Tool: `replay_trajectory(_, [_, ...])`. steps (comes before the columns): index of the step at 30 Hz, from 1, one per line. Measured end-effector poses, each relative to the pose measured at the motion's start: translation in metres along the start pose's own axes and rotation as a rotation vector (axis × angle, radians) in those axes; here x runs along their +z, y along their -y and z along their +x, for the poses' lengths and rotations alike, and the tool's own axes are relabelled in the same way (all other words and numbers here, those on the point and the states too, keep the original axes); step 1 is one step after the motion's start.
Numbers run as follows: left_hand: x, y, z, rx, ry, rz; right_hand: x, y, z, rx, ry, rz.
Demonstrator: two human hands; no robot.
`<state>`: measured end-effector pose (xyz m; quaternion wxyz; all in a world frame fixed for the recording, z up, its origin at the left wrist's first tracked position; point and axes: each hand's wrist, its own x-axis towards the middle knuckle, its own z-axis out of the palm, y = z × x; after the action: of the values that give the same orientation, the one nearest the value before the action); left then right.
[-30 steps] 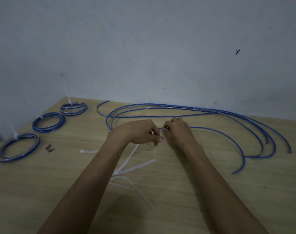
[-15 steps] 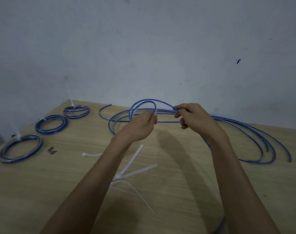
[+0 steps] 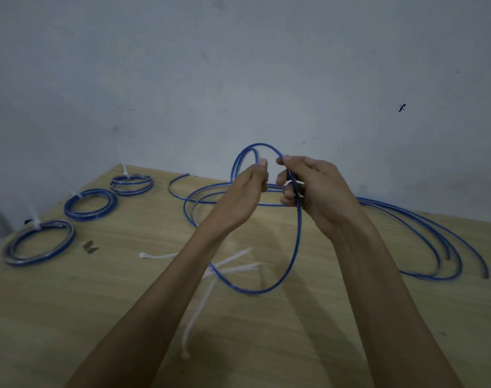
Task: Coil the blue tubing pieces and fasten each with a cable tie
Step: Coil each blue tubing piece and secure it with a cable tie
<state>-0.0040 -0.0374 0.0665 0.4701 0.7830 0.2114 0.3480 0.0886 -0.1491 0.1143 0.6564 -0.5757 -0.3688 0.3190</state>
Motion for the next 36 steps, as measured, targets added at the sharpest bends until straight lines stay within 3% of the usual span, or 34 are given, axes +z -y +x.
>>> replay_trajectory(7, [-0.013,-0.02,0.01,-0.09,-0.137,-0.585,0.013,0.019,-0.021,-0.036,0.21,-0.074])
replay_trajectory(13, [-0.028,-0.028,0.008,-0.125,-0.074,-0.996,0.016,0.023,-0.031,0.023,0.399,-0.278])
replay_trajectory(19, [-0.043,-0.026,0.007,-0.095,0.046,-1.234,0.016,0.023,-0.037,0.015,0.513,-0.5])
replay_trajectory(25, [-0.056,-0.021,0.008,-0.064,0.045,-1.466,0.005,0.02,-0.036,0.109,0.723,-0.762])
replay_trajectory(27, [-0.064,-0.018,0.008,-0.063,0.023,-1.492,-0.005,0.015,-0.029,0.058,0.679,-0.94])
replay_trajectory(30, [-0.068,-0.016,0.006,-0.09,0.024,-1.478,-0.021,0.002,-0.011,-0.062,0.432,-1.172])
replay_trajectory(33, [-0.062,-0.016,0.005,-0.109,0.123,-1.453,-0.032,-0.009,0.001,-0.064,0.169,-1.147])
replay_trajectory(36, [-0.057,-0.015,0.006,-0.101,0.164,-1.413,-0.04,-0.013,0.003,0.017,0.112,-1.156])
